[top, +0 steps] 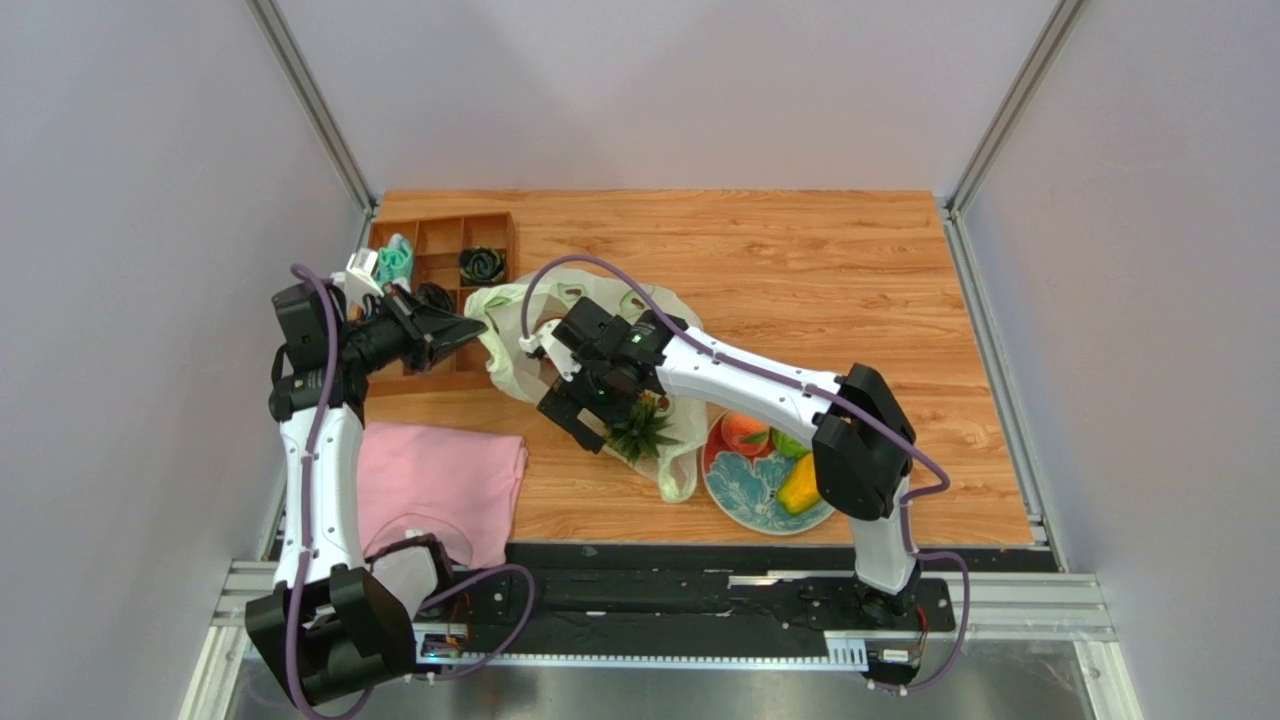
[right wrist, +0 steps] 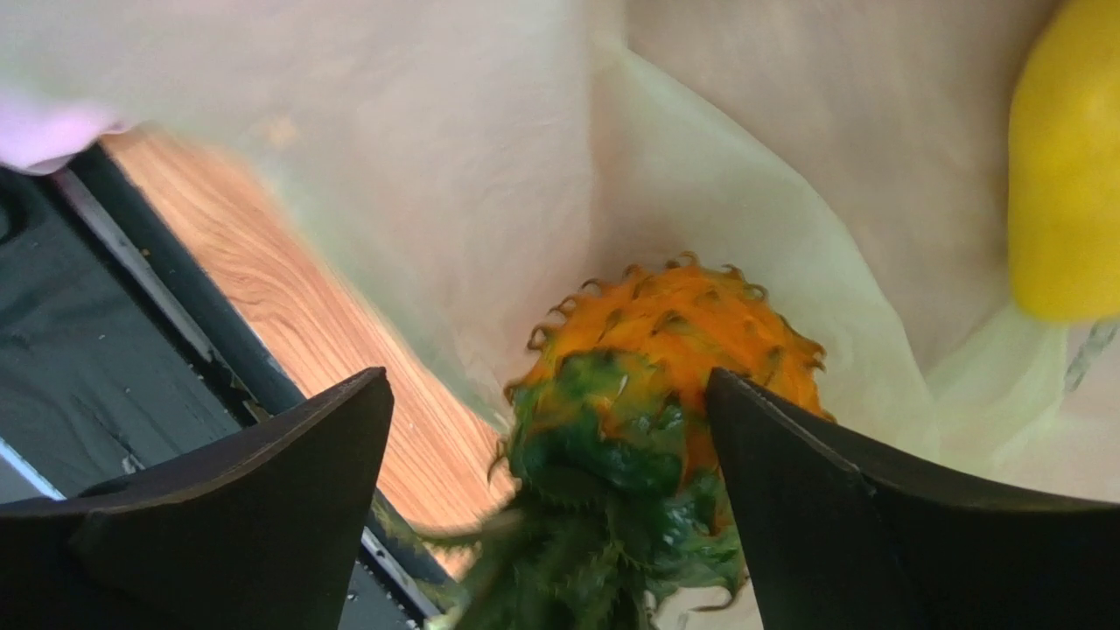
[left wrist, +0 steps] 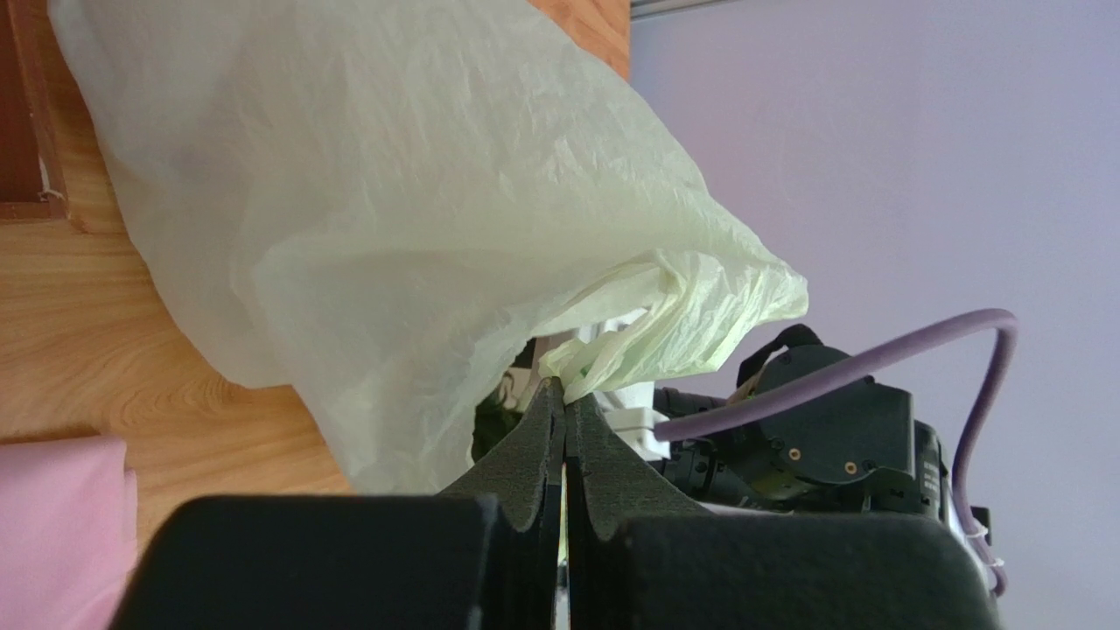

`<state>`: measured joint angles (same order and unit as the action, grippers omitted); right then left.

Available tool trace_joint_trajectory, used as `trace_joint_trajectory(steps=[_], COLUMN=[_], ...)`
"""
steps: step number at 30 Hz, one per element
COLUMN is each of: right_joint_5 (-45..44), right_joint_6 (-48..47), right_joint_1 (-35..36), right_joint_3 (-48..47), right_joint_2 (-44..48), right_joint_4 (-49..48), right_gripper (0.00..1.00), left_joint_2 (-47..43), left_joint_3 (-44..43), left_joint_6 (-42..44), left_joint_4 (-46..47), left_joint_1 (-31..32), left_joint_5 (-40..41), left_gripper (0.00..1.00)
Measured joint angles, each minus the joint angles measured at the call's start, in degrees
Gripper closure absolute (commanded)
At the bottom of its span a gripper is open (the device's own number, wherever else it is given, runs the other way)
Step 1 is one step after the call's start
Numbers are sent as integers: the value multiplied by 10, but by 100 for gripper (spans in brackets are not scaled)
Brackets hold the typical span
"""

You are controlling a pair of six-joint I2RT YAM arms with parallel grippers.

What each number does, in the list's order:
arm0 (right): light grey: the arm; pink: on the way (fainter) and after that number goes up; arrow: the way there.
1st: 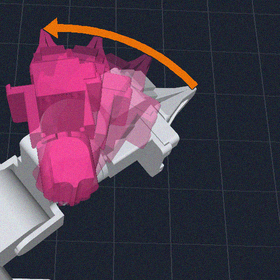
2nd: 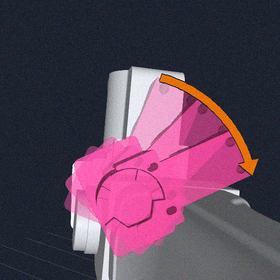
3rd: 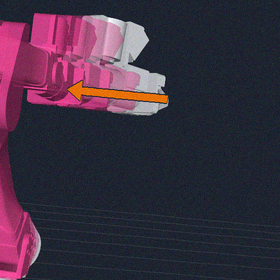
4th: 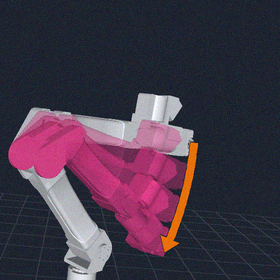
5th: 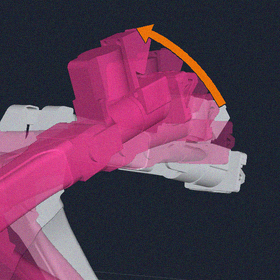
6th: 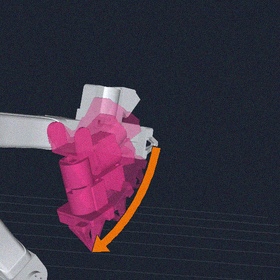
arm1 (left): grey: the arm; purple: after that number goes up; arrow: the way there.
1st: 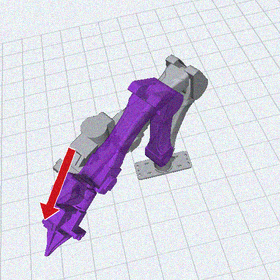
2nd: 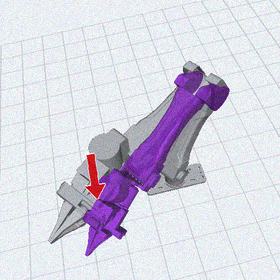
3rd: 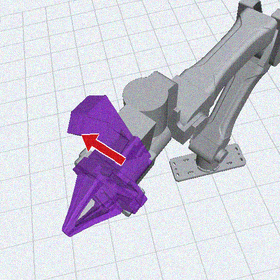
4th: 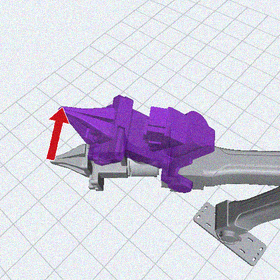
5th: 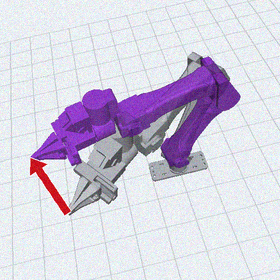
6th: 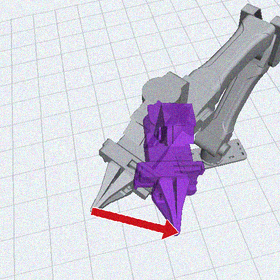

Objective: Take the fake fruits out of the plastic bag

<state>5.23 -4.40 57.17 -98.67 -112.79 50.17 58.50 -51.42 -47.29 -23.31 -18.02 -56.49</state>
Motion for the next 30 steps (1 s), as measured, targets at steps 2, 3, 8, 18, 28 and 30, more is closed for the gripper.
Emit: trace_joint_trajectory(steps=[2,3,8,18,28,30], right_joint_5=[-16,-19,-38,23,173,176], right_joint_6=[17,25,55,-41,-163,-177], right_joint_1=[-3,-4,-10,-22,-45,-47], right_joint_3=[11,13,22,-2,32,50], right_joint_2=[4,5,6,20,156,175], right_joint_4=[6,6,13,85,69,70], right_gripper=[0,0,0,0,0,1], left_joint_2=[-1,-1,-4,-13,-9,-8], left_joint_3=[0,1,2,10,14,14], left_joint_6=[-1,-1,-3,-5,-9,-9], left_joint_4=[0,0,0,7,15,15], left_joint_1=[0,0,0,0,0,0], left_joint_5=[0,0,0,0,-3,-4], left_gripper=[100,100,100,100,100,100])
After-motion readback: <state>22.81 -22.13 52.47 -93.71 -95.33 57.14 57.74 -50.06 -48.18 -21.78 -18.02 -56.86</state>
